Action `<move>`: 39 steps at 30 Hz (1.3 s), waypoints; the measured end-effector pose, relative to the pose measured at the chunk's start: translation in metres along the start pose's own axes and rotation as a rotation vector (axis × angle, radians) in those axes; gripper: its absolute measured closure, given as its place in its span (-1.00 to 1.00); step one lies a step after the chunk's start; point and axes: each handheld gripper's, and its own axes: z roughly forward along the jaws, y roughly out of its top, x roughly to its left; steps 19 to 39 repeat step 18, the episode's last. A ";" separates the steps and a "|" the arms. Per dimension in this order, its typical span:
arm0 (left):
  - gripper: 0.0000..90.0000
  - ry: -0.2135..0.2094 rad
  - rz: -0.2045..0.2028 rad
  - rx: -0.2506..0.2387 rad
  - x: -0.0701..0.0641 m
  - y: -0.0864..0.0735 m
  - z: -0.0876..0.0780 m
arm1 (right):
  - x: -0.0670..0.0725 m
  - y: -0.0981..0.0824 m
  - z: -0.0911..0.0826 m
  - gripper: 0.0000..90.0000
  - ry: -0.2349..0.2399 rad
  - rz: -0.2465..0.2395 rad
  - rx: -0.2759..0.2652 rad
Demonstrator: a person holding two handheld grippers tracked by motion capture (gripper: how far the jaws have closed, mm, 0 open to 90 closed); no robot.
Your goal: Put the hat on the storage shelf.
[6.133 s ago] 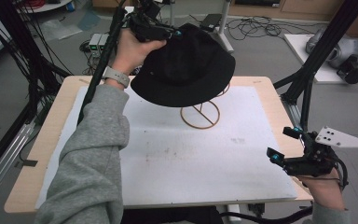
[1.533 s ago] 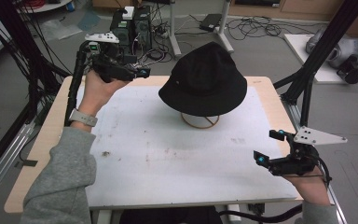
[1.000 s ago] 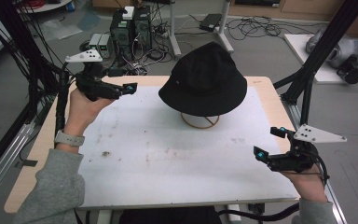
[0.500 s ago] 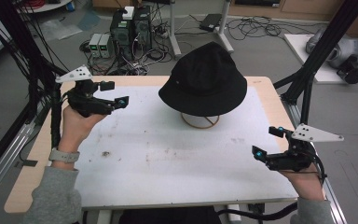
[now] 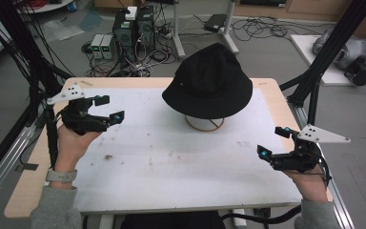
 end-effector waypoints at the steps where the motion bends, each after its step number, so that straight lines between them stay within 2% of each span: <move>1: -0.77 0.001 0.000 -0.001 -0.004 -0.005 -0.002 | 0.000 0.000 0.000 -0.98 -0.003 0.008 0.001; 10: -0.77 0.021 -0.003 -0.009 -0.013 -0.024 -0.008 | 0.002 0.002 0.004 -0.98 0.005 0.001 0.001; 14: -0.77 0.025 -0.011 -0.009 -0.013 -0.029 -0.009 | 0.003 0.001 0.006 -0.98 0.009 -0.002 0.005; 15: -0.77 0.027 -0.012 -0.001 -0.013 -0.029 -0.010 | 0.003 0.001 0.006 -0.98 0.011 0.002 0.009; 18: -0.77 0.025 -0.022 -0.020 -0.012 -0.030 -0.013 | 0.004 0.001 0.008 -0.98 0.014 -0.003 0.012; 39: -0.77 0.025 -0.022 -0.020 -0.012 -0.030 -0.013 | 0.004 0.001 0.008 -0.98 0.014 -0.003 0.012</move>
